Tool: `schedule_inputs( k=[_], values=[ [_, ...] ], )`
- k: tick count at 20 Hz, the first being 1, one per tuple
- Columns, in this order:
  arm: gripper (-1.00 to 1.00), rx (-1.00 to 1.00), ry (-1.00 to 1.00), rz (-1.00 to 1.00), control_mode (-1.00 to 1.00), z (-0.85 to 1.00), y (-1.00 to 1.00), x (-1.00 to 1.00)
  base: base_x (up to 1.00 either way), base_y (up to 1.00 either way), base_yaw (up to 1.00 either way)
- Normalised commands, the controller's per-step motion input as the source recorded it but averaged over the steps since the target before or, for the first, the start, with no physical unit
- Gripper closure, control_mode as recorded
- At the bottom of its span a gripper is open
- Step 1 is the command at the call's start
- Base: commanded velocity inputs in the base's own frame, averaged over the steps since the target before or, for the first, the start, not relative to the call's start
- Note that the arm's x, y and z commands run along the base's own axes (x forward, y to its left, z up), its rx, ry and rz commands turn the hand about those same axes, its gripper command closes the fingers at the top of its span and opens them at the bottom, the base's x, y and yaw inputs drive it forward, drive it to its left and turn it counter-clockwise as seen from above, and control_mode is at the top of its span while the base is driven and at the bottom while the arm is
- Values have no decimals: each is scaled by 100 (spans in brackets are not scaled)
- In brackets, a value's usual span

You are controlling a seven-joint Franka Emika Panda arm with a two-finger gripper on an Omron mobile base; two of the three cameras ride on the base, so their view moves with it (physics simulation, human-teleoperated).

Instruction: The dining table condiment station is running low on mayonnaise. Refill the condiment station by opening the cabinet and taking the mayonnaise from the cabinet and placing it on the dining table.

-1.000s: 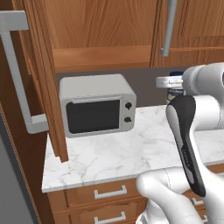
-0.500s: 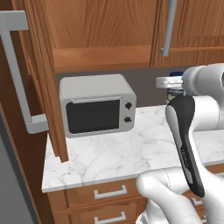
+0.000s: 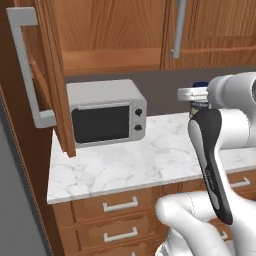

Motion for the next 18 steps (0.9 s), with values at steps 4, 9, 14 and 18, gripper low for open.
schedule_inputs(
  k=[4,9,14,18],
  values=[
    [100,0,0,0,100,0,0,0,-72,-2,-22],
    [100,0,0,0,100,0,0,0,-44,-18,-40],
    [100,0,0,0,100,0,0,0,-3,-18,-67],
    [100,0,0,0,100,0,0,0,0,-28,-69]
  ],
)
